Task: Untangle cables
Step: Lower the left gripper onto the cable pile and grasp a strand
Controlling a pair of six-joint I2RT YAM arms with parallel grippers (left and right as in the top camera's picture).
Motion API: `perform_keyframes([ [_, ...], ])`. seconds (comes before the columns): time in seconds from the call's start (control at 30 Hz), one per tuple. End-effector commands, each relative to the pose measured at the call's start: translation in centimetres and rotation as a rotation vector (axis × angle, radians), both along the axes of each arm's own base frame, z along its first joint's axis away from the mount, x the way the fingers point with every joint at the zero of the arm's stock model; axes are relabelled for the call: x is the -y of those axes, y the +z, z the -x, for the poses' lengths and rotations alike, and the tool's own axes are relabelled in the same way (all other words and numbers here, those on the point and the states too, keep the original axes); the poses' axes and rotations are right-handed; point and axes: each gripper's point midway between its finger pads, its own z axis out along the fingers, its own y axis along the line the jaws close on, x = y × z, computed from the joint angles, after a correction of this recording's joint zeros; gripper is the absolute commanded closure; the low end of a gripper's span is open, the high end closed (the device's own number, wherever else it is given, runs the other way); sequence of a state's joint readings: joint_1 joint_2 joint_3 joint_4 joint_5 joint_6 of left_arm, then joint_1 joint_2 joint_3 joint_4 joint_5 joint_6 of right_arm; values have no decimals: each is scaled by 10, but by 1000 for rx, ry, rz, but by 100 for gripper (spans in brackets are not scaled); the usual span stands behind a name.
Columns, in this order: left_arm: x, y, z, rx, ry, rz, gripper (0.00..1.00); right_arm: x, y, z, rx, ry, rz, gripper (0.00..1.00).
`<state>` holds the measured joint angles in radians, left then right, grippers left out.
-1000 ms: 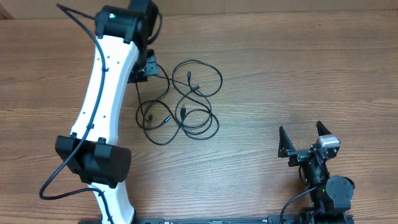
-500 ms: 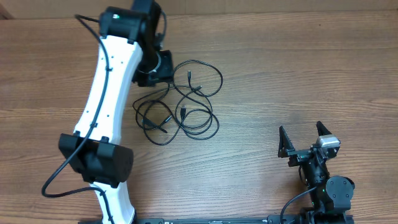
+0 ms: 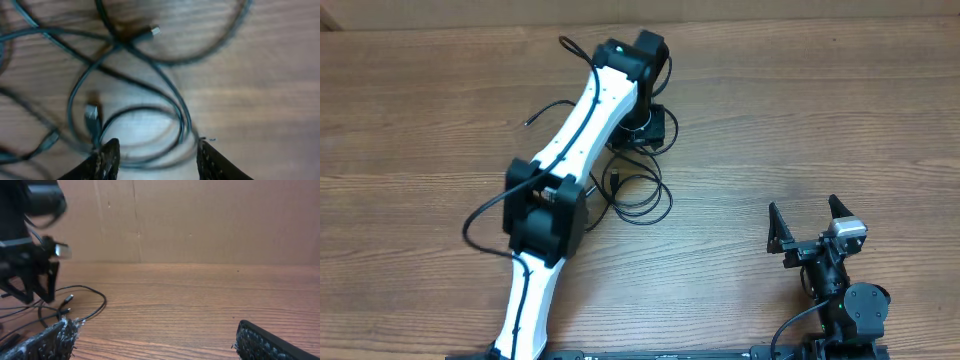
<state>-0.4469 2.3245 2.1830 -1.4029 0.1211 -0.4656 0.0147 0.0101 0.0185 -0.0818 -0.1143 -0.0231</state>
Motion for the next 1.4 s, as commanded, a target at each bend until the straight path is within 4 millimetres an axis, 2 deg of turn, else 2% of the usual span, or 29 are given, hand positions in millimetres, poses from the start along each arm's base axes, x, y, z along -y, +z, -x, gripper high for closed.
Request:
perform_keyframes([
  [0.0,2,-40,-8,-49,99,-15,49,2,-2,0,3,-10,8,0],
  [0.13,5,-56,-15,-42,98,-12,45,2,-2,0,3,-10,8,0],
  [0.27,16,-71,-17,-56,102,20,53,2,-2,0,3,-10,8,0],
  [0.4,19,-72,-18,-45,98,18,60,2,-2,0,3,-10,8,0],
  [0.57,20,-73,-20,-29,100,14,61,2,-2,0,3,-10,8,0],
  [0.63,20,-73,-20,-35,137,10,65,2,-2,0,3,-10,8,0],
  [1.03,14,-83,-12,-37,197,-67,64,2,-2,0,3,-10,8,0],
  [1.1,13,-85,-12,-39,198,-71,68,2,-2,0,3,-10,8,0],
  [1.2,13,-85,-13,-33,199,-71,70,2,-2,0,3,-10,8,0],
  [1.37,13,-84,-15,-28,199,-68,94,2,-2,0,3,-10,8,0],
])
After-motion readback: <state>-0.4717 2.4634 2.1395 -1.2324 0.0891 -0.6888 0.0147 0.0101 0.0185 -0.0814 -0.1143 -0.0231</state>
